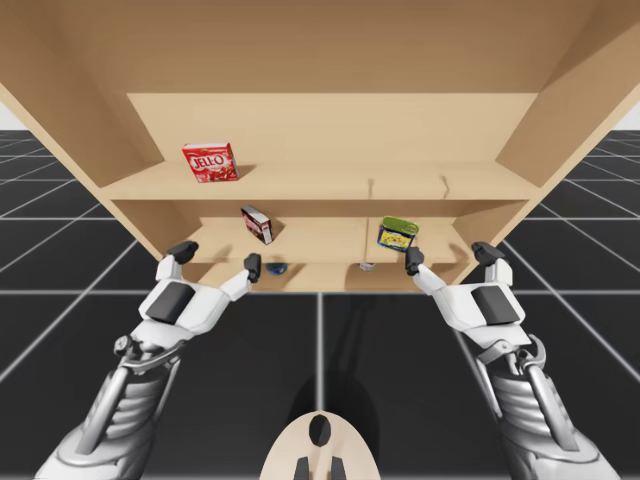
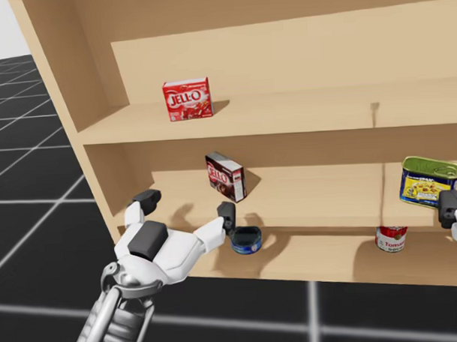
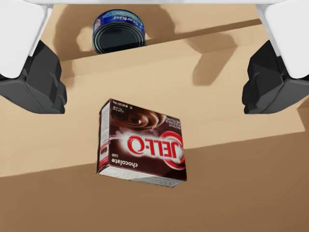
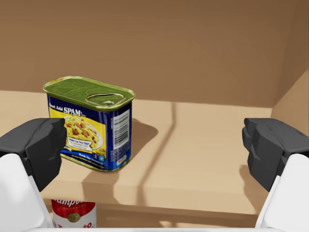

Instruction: Find the pudding box on the shelf and bring it to me.

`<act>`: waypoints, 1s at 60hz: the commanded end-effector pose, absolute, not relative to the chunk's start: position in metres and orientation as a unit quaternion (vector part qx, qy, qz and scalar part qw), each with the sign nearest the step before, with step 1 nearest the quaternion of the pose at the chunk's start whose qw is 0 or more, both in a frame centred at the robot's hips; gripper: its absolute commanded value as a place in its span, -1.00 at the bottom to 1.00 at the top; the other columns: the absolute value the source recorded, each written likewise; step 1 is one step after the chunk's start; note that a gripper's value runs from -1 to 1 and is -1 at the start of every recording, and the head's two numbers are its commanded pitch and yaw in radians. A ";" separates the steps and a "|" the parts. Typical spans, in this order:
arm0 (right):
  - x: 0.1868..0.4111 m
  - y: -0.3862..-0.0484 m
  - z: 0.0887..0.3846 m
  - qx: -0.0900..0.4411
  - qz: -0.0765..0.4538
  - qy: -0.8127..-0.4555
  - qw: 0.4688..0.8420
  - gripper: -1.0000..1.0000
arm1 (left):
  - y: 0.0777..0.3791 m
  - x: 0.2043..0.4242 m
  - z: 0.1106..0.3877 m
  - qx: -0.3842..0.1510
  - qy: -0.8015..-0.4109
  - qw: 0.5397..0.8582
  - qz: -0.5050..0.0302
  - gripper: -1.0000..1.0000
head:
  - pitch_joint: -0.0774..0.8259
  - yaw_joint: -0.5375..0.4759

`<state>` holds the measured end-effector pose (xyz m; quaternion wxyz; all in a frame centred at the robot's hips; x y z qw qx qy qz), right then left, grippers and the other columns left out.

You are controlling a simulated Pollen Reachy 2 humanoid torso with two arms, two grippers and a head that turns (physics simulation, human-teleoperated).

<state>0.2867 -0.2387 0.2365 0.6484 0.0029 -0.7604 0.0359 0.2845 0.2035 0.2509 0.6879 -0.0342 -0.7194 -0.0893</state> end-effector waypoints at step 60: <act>0.288 -0.242 0.234 -0.002 0.027 -0.759 0.650 -1.00 | 0.115 0.393 0.233 -0.041 -0.664 0.745 0.052 1.00 | 0.06 0.49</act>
